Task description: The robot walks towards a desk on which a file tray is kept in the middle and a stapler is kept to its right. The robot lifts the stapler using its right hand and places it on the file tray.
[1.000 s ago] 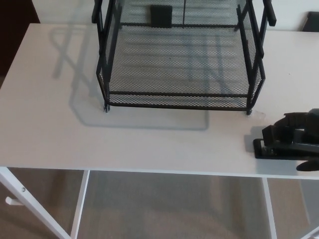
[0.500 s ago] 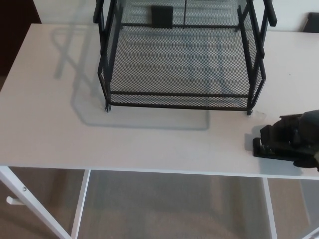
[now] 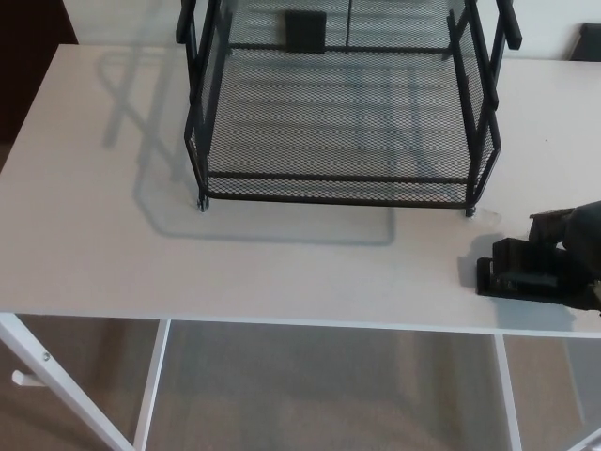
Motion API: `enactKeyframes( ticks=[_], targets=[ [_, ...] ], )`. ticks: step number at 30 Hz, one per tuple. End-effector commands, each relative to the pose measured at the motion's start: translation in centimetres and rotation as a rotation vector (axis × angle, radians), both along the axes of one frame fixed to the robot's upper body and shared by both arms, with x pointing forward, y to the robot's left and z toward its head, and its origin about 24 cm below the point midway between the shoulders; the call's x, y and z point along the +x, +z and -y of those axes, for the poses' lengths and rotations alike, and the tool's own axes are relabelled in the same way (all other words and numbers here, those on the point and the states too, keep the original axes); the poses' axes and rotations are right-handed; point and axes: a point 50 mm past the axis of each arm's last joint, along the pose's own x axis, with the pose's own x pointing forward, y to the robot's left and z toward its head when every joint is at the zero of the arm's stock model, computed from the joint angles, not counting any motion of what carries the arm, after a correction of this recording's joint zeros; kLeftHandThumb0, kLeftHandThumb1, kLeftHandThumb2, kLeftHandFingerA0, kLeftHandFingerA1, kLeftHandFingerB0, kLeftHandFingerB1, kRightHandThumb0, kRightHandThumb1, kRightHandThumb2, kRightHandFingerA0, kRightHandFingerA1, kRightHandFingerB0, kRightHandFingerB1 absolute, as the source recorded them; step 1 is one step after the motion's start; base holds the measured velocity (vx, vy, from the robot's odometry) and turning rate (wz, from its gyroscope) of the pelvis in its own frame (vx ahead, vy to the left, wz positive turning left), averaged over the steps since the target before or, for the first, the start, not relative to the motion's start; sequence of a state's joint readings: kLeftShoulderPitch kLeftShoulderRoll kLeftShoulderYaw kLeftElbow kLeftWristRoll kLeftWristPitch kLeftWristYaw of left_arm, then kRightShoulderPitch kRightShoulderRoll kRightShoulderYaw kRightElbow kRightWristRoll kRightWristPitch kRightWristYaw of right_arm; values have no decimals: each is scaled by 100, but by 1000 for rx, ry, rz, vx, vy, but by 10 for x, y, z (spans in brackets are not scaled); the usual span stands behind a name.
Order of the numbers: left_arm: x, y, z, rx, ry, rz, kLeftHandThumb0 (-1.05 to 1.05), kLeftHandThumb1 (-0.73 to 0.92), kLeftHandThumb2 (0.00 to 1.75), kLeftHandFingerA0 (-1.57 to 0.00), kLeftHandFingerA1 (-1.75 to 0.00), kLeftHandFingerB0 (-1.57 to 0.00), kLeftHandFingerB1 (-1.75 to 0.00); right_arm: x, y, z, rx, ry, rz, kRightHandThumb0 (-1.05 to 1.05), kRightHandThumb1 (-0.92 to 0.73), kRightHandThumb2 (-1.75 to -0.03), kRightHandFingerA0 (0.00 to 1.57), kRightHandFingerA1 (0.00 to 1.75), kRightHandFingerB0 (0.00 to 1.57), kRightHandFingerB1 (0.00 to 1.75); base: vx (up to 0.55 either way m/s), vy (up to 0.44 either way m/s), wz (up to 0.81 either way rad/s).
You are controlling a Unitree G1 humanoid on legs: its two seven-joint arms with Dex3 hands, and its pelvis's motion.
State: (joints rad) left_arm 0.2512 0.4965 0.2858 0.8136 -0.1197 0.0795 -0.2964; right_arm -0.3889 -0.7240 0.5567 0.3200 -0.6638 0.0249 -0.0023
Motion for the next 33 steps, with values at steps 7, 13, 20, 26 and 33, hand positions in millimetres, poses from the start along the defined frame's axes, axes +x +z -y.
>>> enactKeyframes(
  ticks=[7, 13, 20, 26, 33],
  targets=[
    [-10, 11, -16, 85, -41, -46, -51, 86, 66, -41, -43, -31, -36, -23, 49, 43, 62, -42, 431, -11, -72, -71, 86, 160, 69, 136, 0, 0, 0],
    [-12, 10, -18, 86, -41, -58, -52, 86, 65, -41, -44, -30, -36, -21, 119, 54, 115, -90, 664, -10, -68, -76, 84, 162, 71, 140, 0, 0, 0],
    [-12, 9, -18, 90, -29, -56, -51, 86, 66, -46, -45, -33, -36, -20, 208, 45, 152, -112, 905, -30, -71, -66, 87, 175, 67, 154, 0, 0, 0],
    [-9, 13, -16, 83, -37, -42, -50, 87, 66, -43, -45, -32, -37, -12, 267, 18, 180, -19, 1088, -41, -49, -94, 117, 135, 92, 119, 0, 0, 0],
    [-15, 5, -12, 73, -26, -52, -52, 86, 65, -47, -45, -32, -37, 12, 282, -40, 260, 123, 1018, -21, -51, -93, 93, 175, 82, 143, 0, 0, 0]
  ],
)
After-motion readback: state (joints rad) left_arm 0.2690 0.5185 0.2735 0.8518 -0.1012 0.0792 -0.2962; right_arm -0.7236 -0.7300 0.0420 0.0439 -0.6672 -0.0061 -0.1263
